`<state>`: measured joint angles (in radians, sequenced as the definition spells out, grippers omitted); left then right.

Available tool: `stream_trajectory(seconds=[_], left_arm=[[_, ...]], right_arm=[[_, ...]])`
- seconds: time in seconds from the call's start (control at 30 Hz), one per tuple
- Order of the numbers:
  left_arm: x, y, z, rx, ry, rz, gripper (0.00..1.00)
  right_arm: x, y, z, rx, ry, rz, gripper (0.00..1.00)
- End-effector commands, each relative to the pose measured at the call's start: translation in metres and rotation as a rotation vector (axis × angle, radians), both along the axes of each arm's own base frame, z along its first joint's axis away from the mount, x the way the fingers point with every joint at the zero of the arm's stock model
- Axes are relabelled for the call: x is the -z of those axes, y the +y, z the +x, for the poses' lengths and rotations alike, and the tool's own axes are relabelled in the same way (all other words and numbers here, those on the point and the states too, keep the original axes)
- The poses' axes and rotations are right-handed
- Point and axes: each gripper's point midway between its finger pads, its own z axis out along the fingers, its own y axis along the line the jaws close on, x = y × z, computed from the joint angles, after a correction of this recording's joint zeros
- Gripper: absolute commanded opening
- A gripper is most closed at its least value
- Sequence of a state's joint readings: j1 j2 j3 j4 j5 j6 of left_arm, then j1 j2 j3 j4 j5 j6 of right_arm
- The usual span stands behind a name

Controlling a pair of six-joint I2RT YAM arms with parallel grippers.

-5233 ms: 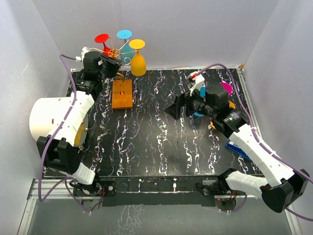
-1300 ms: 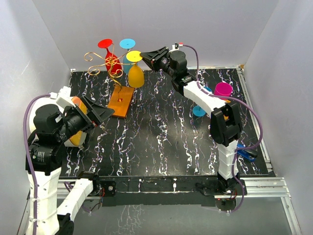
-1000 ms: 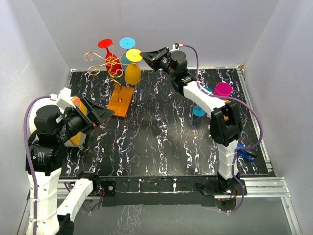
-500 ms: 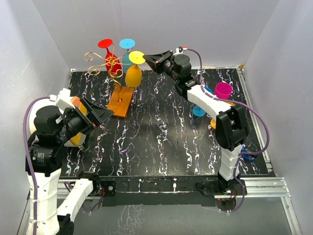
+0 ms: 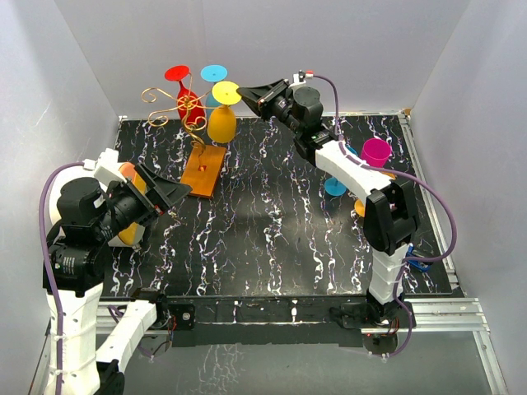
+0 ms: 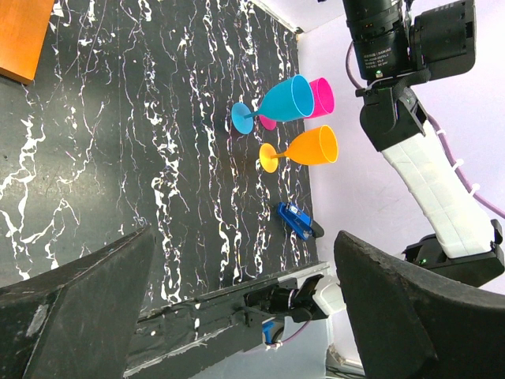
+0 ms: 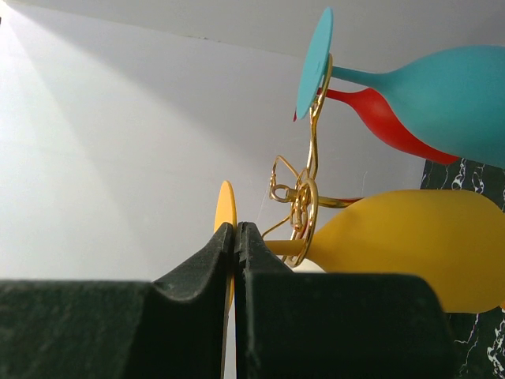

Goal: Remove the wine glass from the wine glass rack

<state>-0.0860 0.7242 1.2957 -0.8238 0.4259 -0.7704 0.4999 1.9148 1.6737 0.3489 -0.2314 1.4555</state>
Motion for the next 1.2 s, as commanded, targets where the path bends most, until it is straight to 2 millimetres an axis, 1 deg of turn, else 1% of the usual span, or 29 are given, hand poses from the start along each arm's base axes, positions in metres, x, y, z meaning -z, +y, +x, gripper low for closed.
stream_trajectory(seconds=[0.0,0.27,0.53,0.63,0.9,1.0,1.17], left_arm=[[-0.005,0.0,-0.002,0.002,-0.014,-0.005,0.94],[-0.002,0.001,-0.001,0.001,-0.009,0.007,0.94],[0.0,0.002,-0.001,-0.002,-0.005,0.015,0.95],[-0.001,0.002,-0.001,-0.003,-0.006,0.017,0.95],[0.0,0.003,-0.002,-0.007,-0.004,0.023,0.95],[0.0,0.004,-0.003,-0.009,-0.006,0.024,0.95],[0.0,0.005,-0.004,-0.012,-0.004,0.027,0.95]], right_arm=[[-0.034,0.009,-0.009,-0.016,-0.091,0.02,0.0],[-0.034,0.019,0.0,0.005,-0.099,-0.002,0.0],[-0.037,0.025,0.017,0.049,-0.107,-0.027,0.0],[-0.033,0.026,0.024,0.069,-0.094,-0.033,0.0],[-0.031,0.019,0.036,0.142,-0.07,-0.06,0.0],[-0.034,0.015,0.038,0.162,-0.078,-0.059,0.0],[-0.033,0.009,0.041,0.191,-0.064,-0.068,0.0]])
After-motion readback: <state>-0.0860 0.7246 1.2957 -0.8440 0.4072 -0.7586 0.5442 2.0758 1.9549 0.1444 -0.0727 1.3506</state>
